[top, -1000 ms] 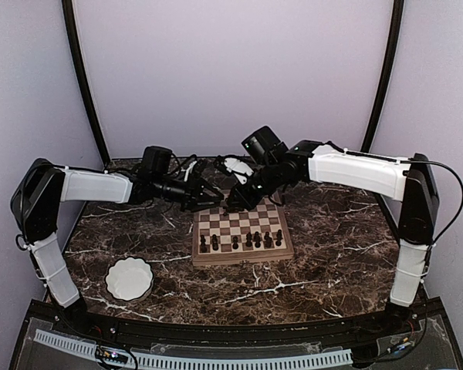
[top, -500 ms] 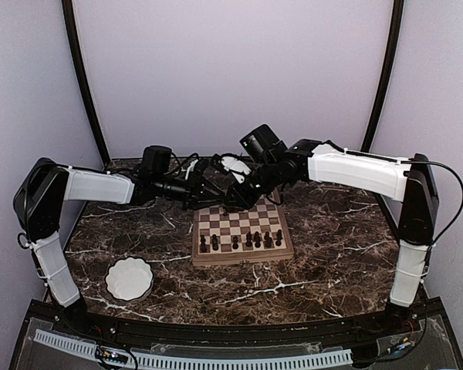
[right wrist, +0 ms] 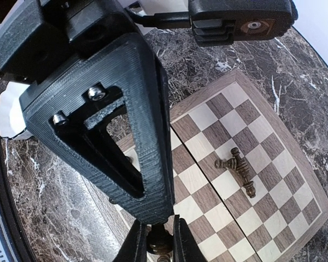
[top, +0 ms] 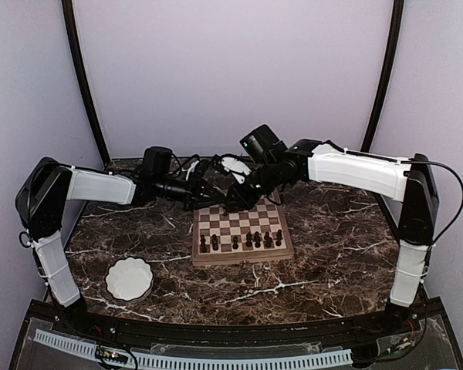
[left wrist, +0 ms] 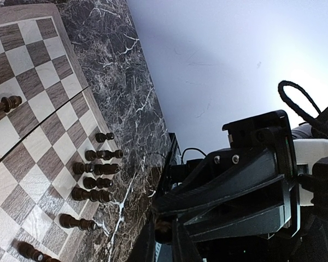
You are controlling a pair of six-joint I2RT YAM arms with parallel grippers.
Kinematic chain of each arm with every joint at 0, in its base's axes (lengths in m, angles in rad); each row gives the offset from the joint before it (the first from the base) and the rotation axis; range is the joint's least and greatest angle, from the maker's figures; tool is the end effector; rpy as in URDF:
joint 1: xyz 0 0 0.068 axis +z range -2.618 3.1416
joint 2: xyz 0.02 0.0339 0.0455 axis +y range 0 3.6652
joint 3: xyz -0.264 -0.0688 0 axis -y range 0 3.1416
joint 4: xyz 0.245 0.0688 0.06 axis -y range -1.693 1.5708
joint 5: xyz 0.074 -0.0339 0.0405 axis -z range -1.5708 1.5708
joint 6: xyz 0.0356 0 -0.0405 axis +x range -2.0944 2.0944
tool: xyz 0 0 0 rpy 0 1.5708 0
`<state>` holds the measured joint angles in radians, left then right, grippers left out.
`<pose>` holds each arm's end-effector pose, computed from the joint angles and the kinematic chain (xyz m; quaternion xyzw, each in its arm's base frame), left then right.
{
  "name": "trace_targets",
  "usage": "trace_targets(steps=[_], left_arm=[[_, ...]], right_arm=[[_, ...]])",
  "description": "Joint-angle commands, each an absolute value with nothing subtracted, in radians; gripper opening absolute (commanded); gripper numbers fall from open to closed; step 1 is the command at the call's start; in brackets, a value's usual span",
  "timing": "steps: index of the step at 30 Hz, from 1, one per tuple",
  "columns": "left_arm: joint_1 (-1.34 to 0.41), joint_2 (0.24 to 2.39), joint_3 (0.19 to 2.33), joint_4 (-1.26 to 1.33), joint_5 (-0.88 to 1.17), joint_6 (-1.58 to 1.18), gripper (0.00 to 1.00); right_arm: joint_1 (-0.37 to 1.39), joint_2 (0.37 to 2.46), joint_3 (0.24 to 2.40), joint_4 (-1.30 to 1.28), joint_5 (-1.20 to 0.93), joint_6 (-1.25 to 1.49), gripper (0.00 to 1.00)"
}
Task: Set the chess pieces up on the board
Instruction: Pass from the right arm to the left, then place the pawn at f7.
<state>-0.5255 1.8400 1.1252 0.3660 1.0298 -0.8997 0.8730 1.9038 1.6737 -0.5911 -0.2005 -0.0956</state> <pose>0.3319 -0.2277 0.2212 0.1450 0.7530 -0.6316 0.1141 0.2726 0.3361 0.2858 -0.4635 0.8024 0.2242 0.3018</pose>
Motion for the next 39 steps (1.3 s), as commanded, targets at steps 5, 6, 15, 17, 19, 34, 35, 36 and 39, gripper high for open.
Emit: trace_targets(steps=[5, 6, 15, 17, 19, 34, 35, 36, 39], left_arm=[[-0.525, 1.826, 1.162, 0.264, 1.004, -0.816, 0.08], [-0.525, 1.820, 1.168, 0.225, 0.986, -0.786, 0.08], [-0.559, 1.742, 1.284, -0.214, 0.684, -0.377, 0.08], [-0.594, 1.740, 1.333, -0.313, 0.557, -0.279, 0.08], [-0.648, 1.745, 1.374, -0.383, 0.472, -0.210, 0.08], [-0.837, 1.888, 1.552, -0.641, 0.122, -0.019, 0.08], [-0.840, 1.893, 1.555, -0.652, 0.115, -0.016, 0.08], [-0.844, 1.904, 1.560, -0.658, 0.103, -0.012, 0.08], [-0.849, 1.926, 1.572, -0.677, 0.086, -0.012, 0.08]], right_arm=[[0.881, 1.833, 1.658, -0.573, -0.223, -0.061, 0.30], [0.878, 1.810, 1.643, -0.573, -0.234, -0.049, 0.31], [0.753, 1.586, 1.370, -0.480, -0.284, 0.069, 0.39], [0.725, 1.566, 1.320, -0.467, -0.280, 0.088, 0.39], [0.714, 1.553, 1.281, -0.454, -0.247, 0.101, 0.39], [0.704, 1.522, 1.168, -0.440, -0.148, 0.143, 0.39], [0.704, 1.522, 1.166, -0.440, -0.149, 0.144, 0.39], [0.704, 1.521, 1.164, -0.440, -0.150, 0.146, 0.39], [0.704, 1.519, 1.160, -0.437, -0.156, 0.149, 0.39]])
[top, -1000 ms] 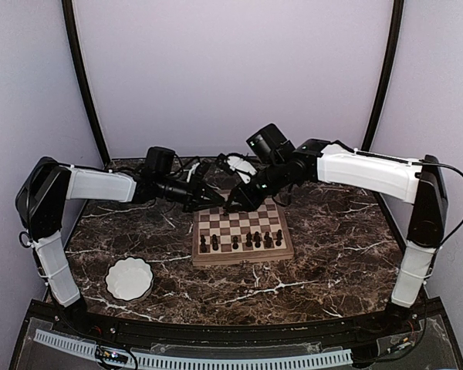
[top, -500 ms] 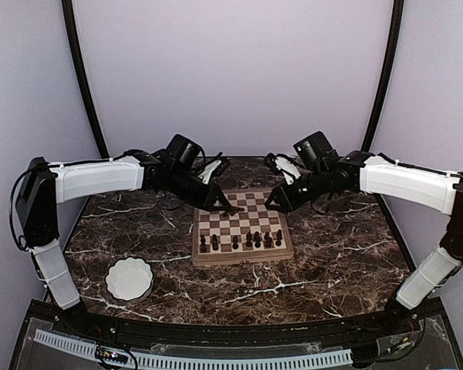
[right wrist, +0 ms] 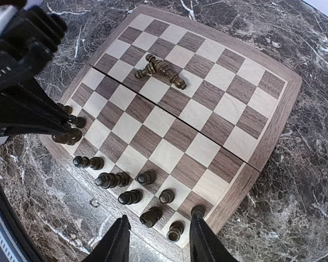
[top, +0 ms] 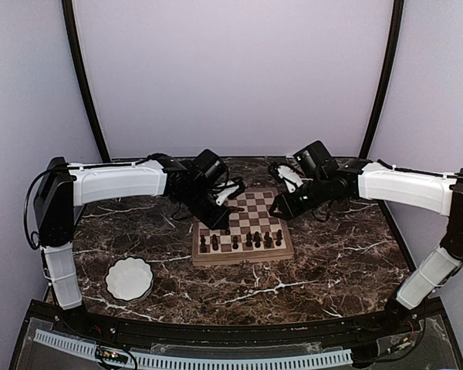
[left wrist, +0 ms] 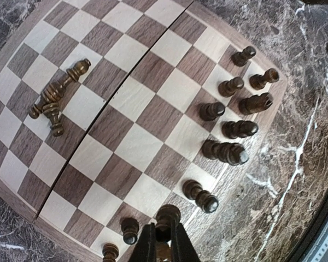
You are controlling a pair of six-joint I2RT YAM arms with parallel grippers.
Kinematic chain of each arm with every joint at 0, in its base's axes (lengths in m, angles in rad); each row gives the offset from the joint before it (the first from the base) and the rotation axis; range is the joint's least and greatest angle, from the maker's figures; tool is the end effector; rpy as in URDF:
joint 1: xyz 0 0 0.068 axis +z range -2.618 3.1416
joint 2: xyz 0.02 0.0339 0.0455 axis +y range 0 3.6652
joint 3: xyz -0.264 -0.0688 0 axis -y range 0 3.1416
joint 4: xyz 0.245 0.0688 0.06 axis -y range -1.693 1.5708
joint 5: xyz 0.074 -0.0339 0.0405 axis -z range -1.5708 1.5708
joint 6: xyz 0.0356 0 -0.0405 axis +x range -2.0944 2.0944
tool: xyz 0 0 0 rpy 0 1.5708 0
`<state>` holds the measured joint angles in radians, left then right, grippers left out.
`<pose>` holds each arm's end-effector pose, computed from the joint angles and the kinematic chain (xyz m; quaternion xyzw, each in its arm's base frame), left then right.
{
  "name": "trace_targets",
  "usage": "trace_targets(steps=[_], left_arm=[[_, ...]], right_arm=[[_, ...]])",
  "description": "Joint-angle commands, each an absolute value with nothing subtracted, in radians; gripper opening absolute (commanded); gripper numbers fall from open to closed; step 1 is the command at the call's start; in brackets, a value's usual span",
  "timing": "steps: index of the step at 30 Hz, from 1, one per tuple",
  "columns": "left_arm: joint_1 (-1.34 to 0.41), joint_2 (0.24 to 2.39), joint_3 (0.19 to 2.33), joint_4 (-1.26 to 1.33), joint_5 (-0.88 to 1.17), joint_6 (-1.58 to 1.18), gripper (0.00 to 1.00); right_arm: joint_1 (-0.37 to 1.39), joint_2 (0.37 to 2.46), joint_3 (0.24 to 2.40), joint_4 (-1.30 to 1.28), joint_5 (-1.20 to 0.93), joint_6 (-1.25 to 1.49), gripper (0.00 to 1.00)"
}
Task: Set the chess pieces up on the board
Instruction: Place the pawn at f7.
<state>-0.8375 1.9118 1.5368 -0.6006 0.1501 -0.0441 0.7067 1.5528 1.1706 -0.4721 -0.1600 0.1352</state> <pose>0.2768 -0.3152 0.2380 0.3886 0.8708 -0.1896 0.2339 0.2523 0.2229 0.2594 -0.2900 0.8878 0.2111 0.2884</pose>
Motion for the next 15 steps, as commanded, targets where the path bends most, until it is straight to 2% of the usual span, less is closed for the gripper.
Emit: trace_targets(steps=[1, 15], left_arm=[[-0.851, 1.934, 1.578, -0.678, 0.083, -0.013, 0.08], [-0.854, 2.005, 1.631, -0.691, 0.094, -0.015, 0.08]], right_arm=[[0.704, 1.519, 1.158, -0.437, -0.155, 0.148, 0.39], [0.705, 1.529, 1.167, -0.455, -0.166, 0.134, 0.39]])
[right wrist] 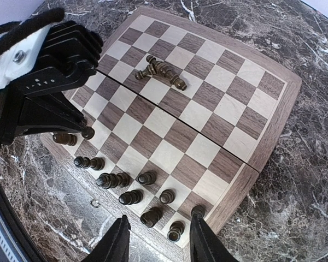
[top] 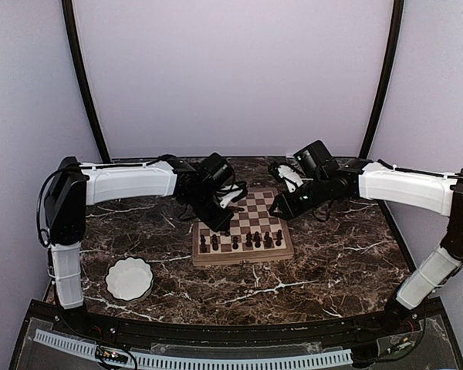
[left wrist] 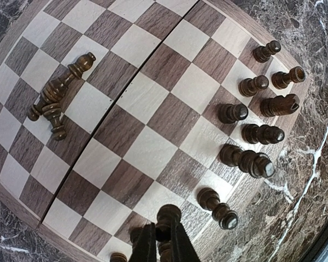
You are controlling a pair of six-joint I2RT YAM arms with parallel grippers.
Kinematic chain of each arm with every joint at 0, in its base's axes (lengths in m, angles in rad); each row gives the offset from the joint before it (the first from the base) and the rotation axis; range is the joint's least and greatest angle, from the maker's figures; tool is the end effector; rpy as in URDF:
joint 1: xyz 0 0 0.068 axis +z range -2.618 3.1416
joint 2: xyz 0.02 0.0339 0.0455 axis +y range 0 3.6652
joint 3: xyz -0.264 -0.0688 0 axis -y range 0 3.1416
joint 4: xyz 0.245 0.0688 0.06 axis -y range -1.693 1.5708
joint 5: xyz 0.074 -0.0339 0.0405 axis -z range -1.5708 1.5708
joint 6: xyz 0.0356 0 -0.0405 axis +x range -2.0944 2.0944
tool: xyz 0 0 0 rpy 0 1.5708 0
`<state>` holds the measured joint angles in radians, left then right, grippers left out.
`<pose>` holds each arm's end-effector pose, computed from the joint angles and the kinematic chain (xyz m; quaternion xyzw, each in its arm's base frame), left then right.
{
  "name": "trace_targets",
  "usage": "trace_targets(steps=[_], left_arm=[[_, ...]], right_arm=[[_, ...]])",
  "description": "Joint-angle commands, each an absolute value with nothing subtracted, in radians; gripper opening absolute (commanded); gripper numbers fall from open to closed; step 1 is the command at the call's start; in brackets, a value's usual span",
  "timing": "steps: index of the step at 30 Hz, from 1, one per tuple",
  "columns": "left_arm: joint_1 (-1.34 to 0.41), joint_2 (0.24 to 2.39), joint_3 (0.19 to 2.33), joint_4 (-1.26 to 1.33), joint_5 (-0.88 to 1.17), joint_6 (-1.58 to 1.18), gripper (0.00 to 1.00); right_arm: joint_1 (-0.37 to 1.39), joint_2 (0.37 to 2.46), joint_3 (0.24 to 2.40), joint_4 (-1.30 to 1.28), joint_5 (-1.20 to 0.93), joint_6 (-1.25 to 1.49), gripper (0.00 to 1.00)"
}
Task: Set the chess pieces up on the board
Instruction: Place the pawn at f7.
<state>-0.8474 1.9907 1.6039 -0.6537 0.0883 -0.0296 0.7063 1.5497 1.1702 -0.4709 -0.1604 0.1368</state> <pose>0.2839 -0.3263 0.2233 0.3939 0.8800 -0.1497 0.2189 0.2521 0.2225 0.2604 -0.2891 0.8873 0.2122 0.2899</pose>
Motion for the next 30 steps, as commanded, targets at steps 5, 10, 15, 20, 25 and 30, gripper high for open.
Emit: trace_targets(steps=[5, 10, 15, 20, 25, 30], left_arm=[[-0.858, 2.022, 1.643, -0.710, 0.084, -0.007, 0.08], [-0.874, 2.033, 1.643, -0.726, 0.048, 0.026, 0.08], [-0.880, 2.045, 1.643, -0.730, 0.041, 0.022, 0.11], [-0.881, 2.047, 1.643, -0.729, 0.029, 0.012, 0.13], [-0.883, 2.048, 1.646, -0.725, 0.013, 0.005, 0.13], [-0.886, 2.047, 1.647, -0.702, -0.028, 0.005, 0.13]], right_arm=[[0.704, 1.538, 1.174, -0.453, -0.172, 0.134, 0.39], [0.704, 1.547, 1.181, -0.451, -0.180, 0.136, 0.39], [0.704, 1.557, 1.190, -0.456, -0.186, 0.131, 0.39], [0.704, 1.567, 1.196, -0.459, -0.194, 0.130, 0.39], [0.704, 1.578, 1.203, -0.459, -0.199, 0.129, 0.39], [0.704, 1.588, 1.209, -0.461, -0.200, 0.127, 0.39]])
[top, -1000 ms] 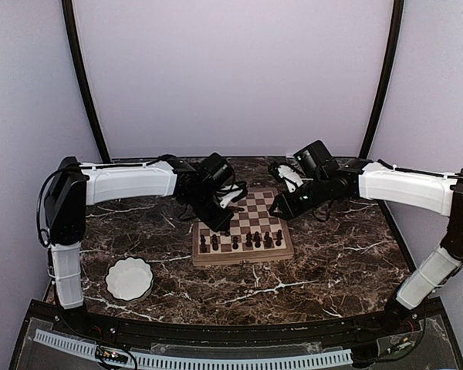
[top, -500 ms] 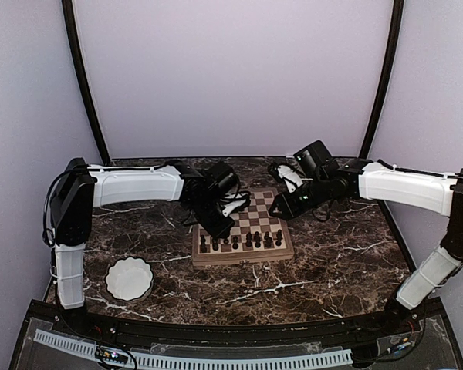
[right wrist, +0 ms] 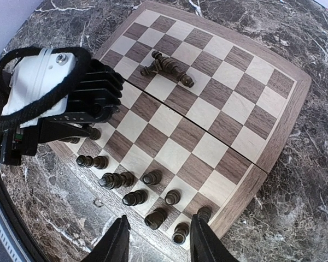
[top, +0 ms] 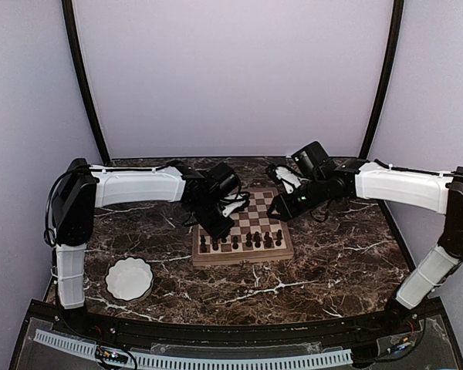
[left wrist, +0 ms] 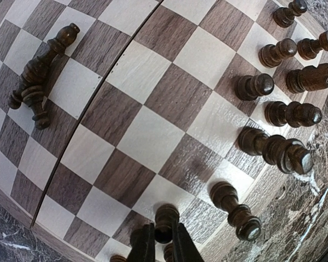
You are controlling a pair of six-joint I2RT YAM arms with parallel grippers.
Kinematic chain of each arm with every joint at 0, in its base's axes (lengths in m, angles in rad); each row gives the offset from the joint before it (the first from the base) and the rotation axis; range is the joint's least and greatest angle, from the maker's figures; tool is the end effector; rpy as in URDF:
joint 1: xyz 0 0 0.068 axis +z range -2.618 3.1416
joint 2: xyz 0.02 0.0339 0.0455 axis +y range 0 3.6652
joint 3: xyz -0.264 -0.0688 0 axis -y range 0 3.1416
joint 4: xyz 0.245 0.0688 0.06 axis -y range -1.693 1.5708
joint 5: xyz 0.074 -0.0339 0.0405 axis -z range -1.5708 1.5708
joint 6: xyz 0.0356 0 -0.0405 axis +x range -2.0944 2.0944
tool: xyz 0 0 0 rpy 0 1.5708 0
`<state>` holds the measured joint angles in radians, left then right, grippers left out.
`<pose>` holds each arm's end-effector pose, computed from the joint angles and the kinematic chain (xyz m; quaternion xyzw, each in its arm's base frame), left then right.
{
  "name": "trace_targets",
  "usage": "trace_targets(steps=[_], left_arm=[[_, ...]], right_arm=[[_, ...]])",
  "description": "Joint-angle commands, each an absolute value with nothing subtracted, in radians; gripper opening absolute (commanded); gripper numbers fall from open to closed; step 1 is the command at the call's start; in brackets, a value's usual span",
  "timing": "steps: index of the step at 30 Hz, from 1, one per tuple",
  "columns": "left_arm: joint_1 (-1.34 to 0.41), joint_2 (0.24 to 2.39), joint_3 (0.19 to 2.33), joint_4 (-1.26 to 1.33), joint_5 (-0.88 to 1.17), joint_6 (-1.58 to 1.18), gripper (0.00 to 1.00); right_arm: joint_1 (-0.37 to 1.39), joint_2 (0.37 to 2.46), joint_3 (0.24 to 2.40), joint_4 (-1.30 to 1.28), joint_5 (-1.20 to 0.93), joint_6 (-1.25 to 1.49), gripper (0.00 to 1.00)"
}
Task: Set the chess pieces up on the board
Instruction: Place the pawn at f7.
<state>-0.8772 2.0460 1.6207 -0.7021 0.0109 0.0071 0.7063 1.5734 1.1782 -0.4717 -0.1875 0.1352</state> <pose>0.2783 -0.3353 0.2028 0.4185 0.8812 -0.0975 0.1972 0.2547 0.2260 0.2555 -0.2942 0.8876 0.2204 0.2774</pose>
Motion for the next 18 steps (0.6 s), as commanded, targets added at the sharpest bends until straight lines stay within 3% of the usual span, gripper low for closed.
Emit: trace_targets(steps=[1, 18], left_arm=[[-0.886, 2.048, 1.647, -0.699, -0.028, 0.006, 0.13], [-0.886, 2.052, 1.645, -0.699, 0.037, 0.005, 0.17]], right_arm=[[0.704, 1.590, 1.210, -0.461, -0.201, 0.126, 0.39], [0.704, 1.637, 1.239, -0.458, -0.221, 0.115, 0.40]])
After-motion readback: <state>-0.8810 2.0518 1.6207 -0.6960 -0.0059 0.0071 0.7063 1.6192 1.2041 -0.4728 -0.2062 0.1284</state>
